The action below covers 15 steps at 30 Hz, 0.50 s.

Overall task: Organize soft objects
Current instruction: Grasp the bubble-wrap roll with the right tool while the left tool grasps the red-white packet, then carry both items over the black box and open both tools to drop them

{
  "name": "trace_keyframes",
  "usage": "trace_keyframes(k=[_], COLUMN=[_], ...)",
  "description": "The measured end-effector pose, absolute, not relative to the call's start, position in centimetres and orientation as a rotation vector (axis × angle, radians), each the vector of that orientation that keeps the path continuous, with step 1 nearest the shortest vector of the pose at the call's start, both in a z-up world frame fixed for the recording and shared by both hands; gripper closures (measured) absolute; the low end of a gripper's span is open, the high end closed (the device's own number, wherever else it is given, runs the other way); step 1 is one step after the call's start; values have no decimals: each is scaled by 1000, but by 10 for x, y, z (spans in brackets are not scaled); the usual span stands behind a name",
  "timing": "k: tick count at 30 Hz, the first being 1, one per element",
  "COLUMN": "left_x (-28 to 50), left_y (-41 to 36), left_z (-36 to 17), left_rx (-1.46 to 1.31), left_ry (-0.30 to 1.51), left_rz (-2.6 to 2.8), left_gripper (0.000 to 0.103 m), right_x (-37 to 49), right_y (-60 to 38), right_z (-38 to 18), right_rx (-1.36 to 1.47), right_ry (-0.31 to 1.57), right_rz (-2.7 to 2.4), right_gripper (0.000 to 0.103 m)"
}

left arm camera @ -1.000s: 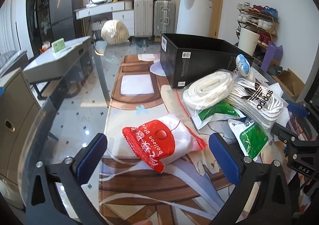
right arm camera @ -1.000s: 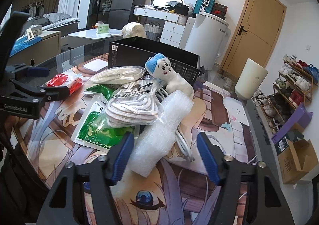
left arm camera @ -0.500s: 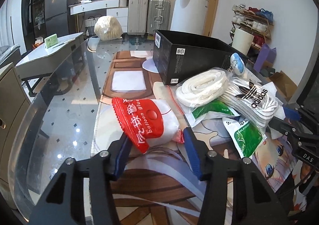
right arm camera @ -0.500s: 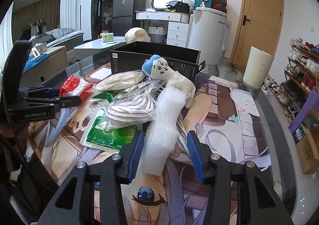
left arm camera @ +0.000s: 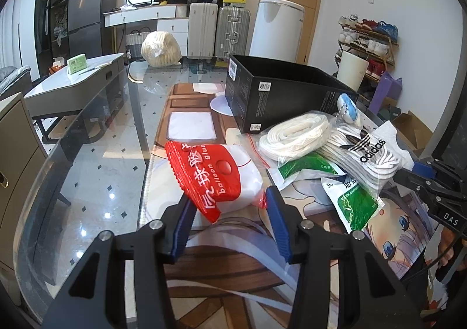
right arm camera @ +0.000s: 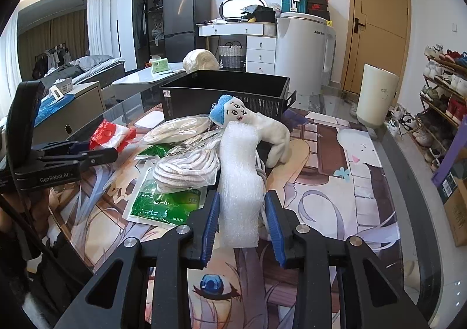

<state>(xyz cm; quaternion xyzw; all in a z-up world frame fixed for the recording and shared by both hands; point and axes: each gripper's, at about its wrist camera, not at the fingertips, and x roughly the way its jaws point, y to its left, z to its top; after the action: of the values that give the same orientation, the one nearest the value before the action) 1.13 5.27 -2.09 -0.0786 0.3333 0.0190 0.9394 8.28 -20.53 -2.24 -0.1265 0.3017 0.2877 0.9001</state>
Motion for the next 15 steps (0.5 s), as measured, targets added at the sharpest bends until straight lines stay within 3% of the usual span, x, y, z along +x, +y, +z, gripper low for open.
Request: trace_keyframes(k=[15], left_x=[8], left_y=[53], left_z=[-12], left_rx=[-157], left_ry=[645], left_rz=[46], left_gripper=[56], right_x=[90], right_y=[-197], right_z=[-21], right_rx=[-321], right_ry=[595], right_rz=[545], right_gripper=[60])
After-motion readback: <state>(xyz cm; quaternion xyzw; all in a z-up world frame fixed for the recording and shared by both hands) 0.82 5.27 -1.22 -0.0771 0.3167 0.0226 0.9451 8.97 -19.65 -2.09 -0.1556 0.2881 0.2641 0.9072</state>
